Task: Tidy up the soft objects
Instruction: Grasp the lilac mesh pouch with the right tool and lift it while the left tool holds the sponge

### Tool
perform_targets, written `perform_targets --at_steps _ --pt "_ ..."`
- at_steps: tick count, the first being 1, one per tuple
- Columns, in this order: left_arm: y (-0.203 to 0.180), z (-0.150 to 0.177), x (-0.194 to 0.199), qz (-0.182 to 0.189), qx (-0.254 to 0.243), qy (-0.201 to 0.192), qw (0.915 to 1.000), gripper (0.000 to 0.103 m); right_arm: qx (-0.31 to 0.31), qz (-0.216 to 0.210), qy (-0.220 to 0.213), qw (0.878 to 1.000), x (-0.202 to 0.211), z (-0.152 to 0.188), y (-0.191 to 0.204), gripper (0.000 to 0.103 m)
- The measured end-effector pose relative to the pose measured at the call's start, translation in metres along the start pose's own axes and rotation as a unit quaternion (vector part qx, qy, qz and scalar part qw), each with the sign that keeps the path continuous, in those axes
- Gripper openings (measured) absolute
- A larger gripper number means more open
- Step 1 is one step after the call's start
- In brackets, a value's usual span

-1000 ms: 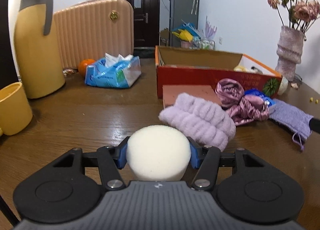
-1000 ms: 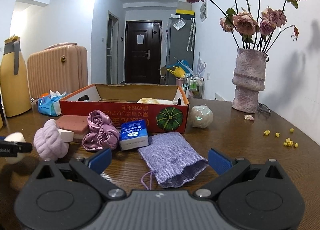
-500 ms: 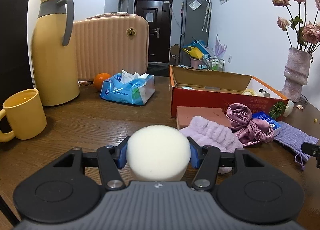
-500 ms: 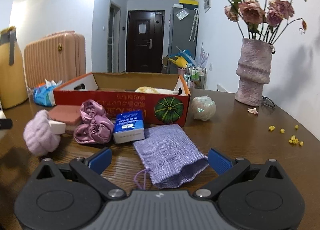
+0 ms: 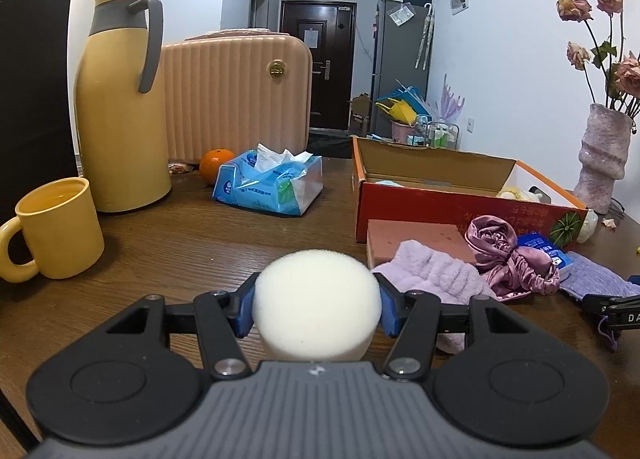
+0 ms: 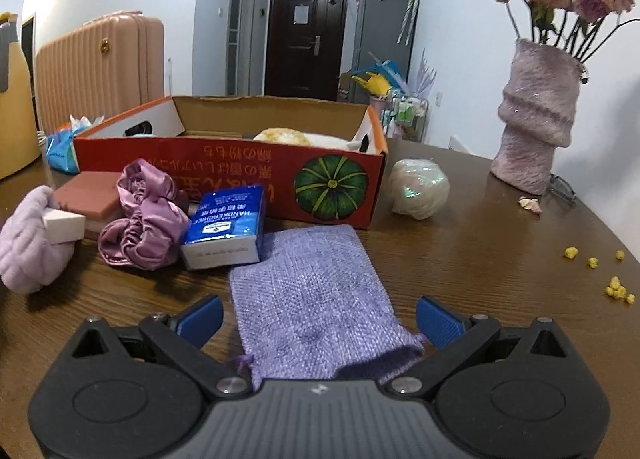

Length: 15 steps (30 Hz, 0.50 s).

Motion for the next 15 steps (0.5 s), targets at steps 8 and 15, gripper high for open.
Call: perform_targets --at_steps 8,15 --pt "0.004 0.000 -0.002 -0.007 0.004 0.002 1.0000 0.058 -0.013 -0.020 0.030 0.999 -0.022 -0.002 -0.003 0.096" --pt "0.004 0.000 -0.003 -0.007 0.004 0.003 1.0000 0.058 -0.028 -0.036 0.036 0.998 -0.027 -0.002 -0.005 0.067"
Point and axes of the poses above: each gripper's, at about its wrist camera, not at the fingertips, and x roughly against the way its jaws point, y to its left, z to its underside, the point moved 9 cm from there along -x, roughly the way its jaws point, and after that the axes turned 6 degrees about -x, right-handed, at the moved point
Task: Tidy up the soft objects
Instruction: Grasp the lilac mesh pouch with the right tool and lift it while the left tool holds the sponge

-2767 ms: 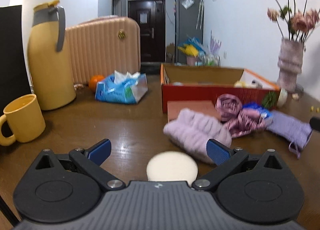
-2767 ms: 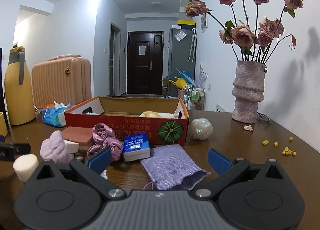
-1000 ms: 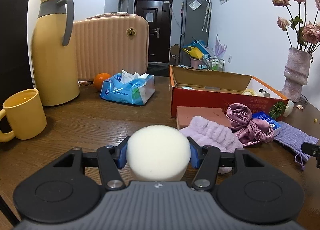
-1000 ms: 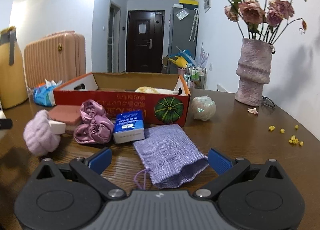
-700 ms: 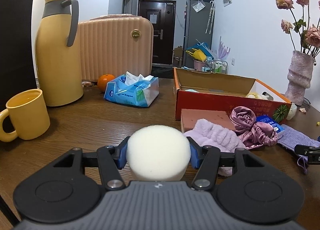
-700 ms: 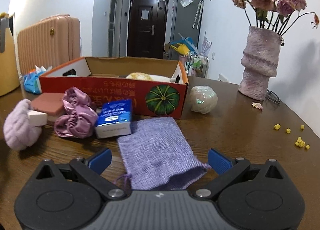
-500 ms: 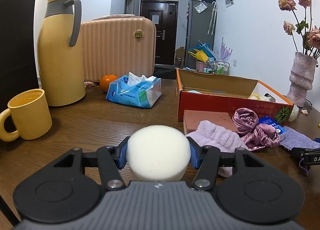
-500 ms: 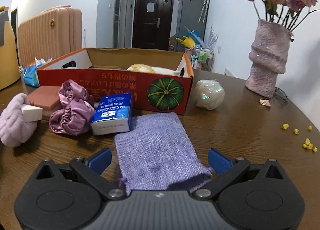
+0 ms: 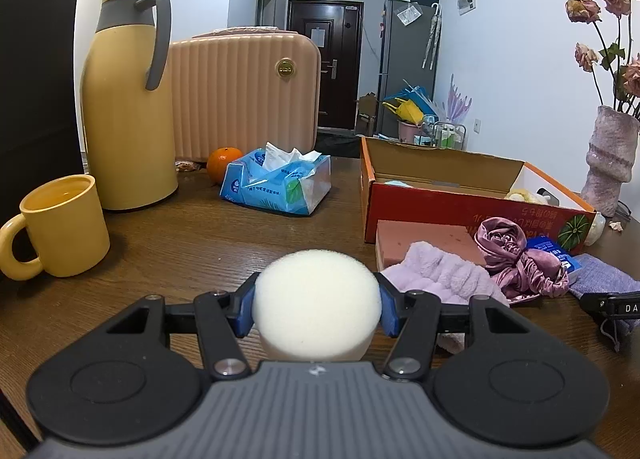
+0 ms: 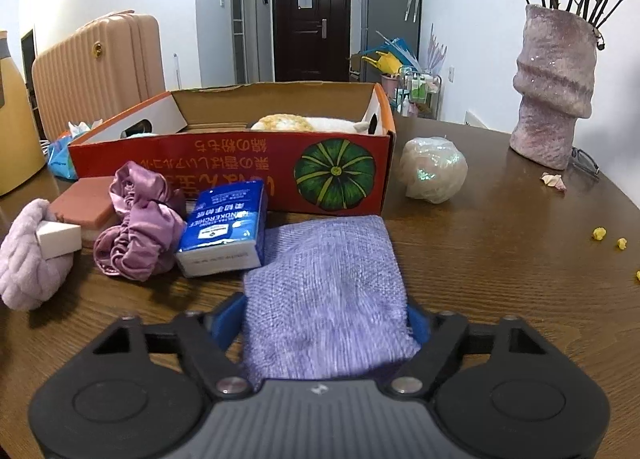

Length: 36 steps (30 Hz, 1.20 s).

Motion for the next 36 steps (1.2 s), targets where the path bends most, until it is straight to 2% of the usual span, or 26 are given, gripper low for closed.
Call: perform_targets --at_steps 2,4,7,12,24,30,36 --pt "0.000 0.000 0.000 0.001 0.000 -0.001 1.0000 0.058 0.000 0.001 -0.005 1.000 0.002 0.000 0.000 0.058" --pt "0.001 0.000 0.000 0.002 0.001 -0.001 1.0000 0.058 -0.001 0.002 -0.009 1.000 0.005 0.000 -0.001 0.044" --pt "0.001 -0.001 0.001 0.002 0.003 -0.002 1.0000 0.058 0.001 0.004 -0.021 1.000 0.010 -0.001 0.000 0.036" --pt "0.002 -0.002 0.003 0.002 0.005 -0.006 1.0000 0.058 0.012 0.014 -0.044 0.999 0.022 -0.002 0.003 0.033" --pt "0.004 -0.004 0.005 -0.006 0.008 -0.015 0.9998 0.058 0.012 0.033 -0.137 0.990 0.066 -0.014 0.005 0.032" --pt "0.004 -0.012 0.008 -0.015 0.009 -0.028 0.9995 0.058 0.013 0.031 -0.166 0.985 0.082 -0.019 0.016 0.032" --pt "-0.006 -0.024 0.013 -0.009 0.011 -0.046 0.9989 0.058 0.020 0.014 -0.199 0.980 0.096 -0.026 0.037 0.032"
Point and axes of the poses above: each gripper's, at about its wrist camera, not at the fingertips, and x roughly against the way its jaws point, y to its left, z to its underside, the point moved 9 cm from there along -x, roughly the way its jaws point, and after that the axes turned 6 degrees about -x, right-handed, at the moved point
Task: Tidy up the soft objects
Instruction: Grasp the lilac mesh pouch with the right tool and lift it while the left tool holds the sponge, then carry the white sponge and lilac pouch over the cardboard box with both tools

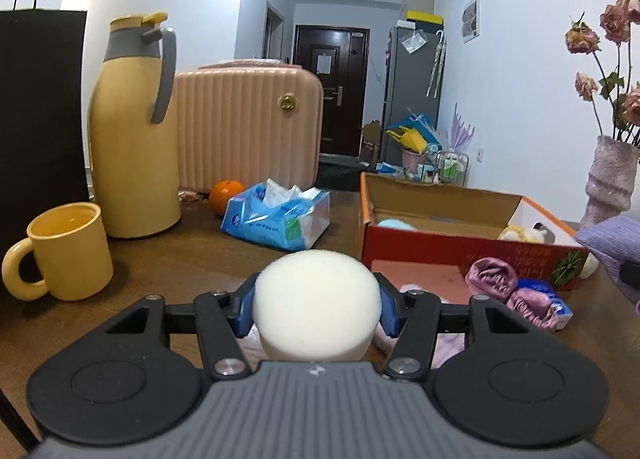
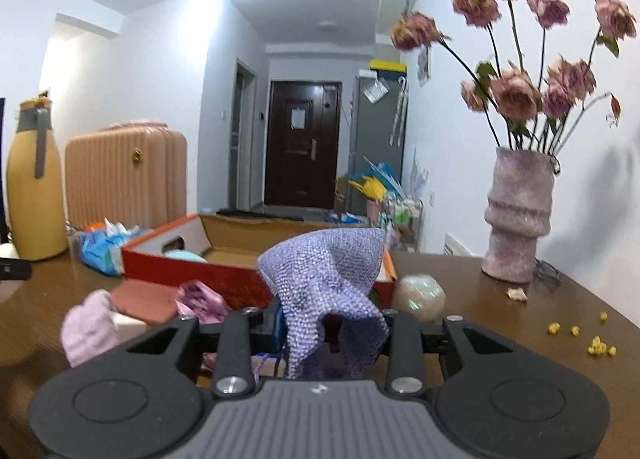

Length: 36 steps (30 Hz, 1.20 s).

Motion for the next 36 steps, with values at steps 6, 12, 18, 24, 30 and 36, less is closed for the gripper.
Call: perform_targets --at_steps 6,12,18,24,30,36 --pt "-0.018 -0.017 0.001 0.010 -0.003 -0.021 0.9997 0.058 0.007 -0.016 -0.026 1.000 0.007 -0.010 0.023 0.032" --pt "-0.038 -0.033 -0.002 0.017 -0.003 -0.042 0.9990 0.058 0.011 -0.024 -0.043 0.999 0.008 -0.017 0.036 0.032" --pt "-0.053 -0.046 -0.011 0.024 0.005 -0.050 0.9985 0.058 0.013 -0.029 -0.051 0.998 0.001 -0.023 0.041 0.032" --pt "-0.062 -0.058 -0.022 0.026 0.013 -0.057 0.9980 0.058 0.014 -0.030 -0.059 0.998 -0.008 -0.029 0.042 0.032" --pt "-0.067 -0.067 -0.038 0.023 0.017 -0.058 0.9979 0.058 0.016 -0.032 -0.066 0.997 -0.022 -0.037 0.045 0.032" --pt "-0.067 -0.076 -0.055 0.020 0.024 -0.059 0.9978 0.058 0.018 -0.035 -0.069 0.997 -0.038 -0.043 0.048 0.032"
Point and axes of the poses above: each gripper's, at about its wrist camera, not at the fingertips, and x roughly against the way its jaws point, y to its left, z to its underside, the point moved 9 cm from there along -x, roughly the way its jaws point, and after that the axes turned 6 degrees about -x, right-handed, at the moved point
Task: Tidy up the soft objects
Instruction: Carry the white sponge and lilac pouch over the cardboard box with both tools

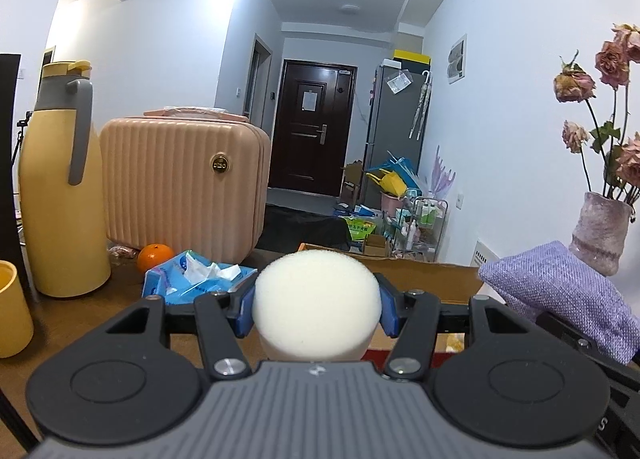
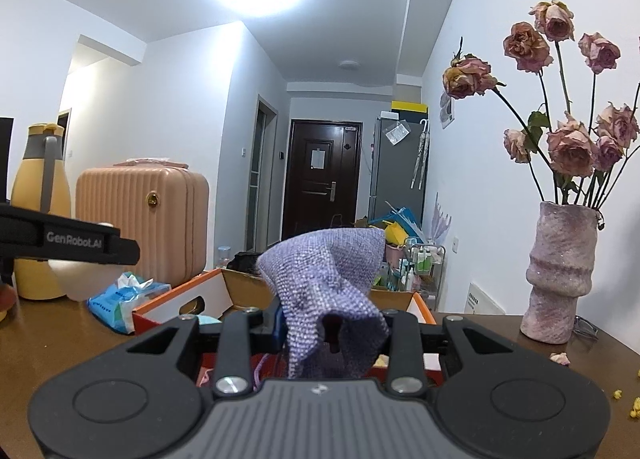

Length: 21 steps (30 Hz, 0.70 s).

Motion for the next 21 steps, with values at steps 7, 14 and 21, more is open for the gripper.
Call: perform_targets --at_steps 7,14,21 --pt "-0.004 -0.005 -0.024 0.000 0.001 0.001 1.0000 0.058 -0.004 -0.001 0.000 1.000 -0.023 -0.004 -0.002 0.032" --pt "-0.010 -0.007 -0.045 -0.001 -0.002 0.004 1.0000 0.058 -0.009 0.000 0.001 1.000 -0.045 -0.006 -0.006 0.032" --pt "-0.015 -0.012 -0.059 0.000 -0.003 0.004 1.0000 0.058 -0.011 0.000 0.002 1.000 -0.064 -0.007 -0.008 0.032"
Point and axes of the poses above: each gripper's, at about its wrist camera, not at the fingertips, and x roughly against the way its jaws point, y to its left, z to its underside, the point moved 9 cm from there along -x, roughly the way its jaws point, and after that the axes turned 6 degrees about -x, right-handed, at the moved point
